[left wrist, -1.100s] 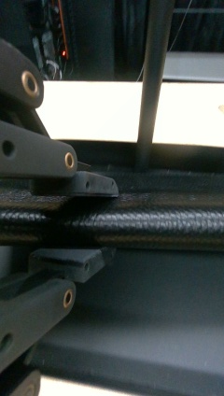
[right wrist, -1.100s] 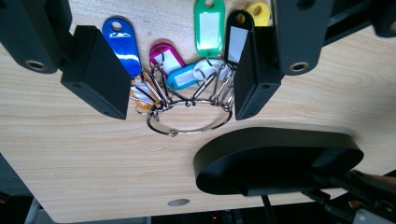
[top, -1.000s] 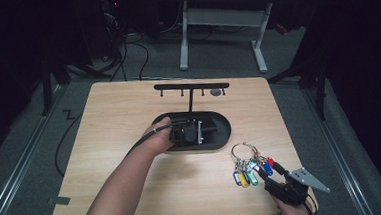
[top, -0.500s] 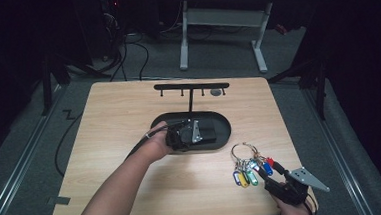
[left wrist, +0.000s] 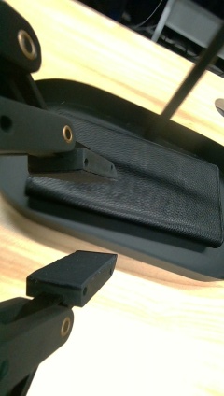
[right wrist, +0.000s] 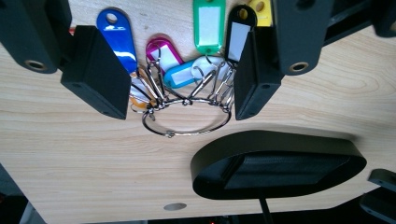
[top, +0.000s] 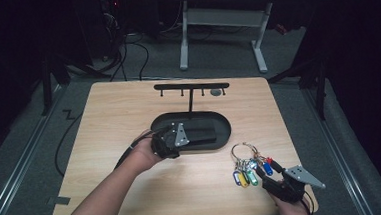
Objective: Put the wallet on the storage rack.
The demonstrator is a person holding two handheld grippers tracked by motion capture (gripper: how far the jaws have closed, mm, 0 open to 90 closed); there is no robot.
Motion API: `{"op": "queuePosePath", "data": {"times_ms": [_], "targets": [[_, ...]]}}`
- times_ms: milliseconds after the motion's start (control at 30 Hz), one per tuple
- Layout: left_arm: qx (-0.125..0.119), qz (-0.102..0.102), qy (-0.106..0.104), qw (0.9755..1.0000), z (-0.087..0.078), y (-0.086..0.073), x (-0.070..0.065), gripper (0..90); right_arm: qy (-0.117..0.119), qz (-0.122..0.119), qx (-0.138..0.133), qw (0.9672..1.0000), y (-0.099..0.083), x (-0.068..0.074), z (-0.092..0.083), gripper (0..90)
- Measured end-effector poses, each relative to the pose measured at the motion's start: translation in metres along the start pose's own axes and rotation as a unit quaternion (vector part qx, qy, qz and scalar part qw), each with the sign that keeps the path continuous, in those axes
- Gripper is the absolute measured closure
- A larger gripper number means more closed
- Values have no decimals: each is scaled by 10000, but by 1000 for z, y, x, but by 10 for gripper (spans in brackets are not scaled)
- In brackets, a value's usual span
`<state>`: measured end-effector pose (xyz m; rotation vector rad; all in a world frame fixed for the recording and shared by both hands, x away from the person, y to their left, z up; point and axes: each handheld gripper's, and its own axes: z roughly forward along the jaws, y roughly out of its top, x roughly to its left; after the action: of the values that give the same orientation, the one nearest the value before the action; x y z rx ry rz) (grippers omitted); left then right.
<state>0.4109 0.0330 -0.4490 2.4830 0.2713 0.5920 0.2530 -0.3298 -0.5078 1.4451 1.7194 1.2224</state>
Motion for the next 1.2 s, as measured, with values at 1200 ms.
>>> {"op": "queuePosePath", "data": {"times_ms": [1200], "targets": [[-1031, -2469, -11, 9635, -70, -151, -78, 342, -8, -368, 268, 9990, 0, 10, 13, 327]]}}
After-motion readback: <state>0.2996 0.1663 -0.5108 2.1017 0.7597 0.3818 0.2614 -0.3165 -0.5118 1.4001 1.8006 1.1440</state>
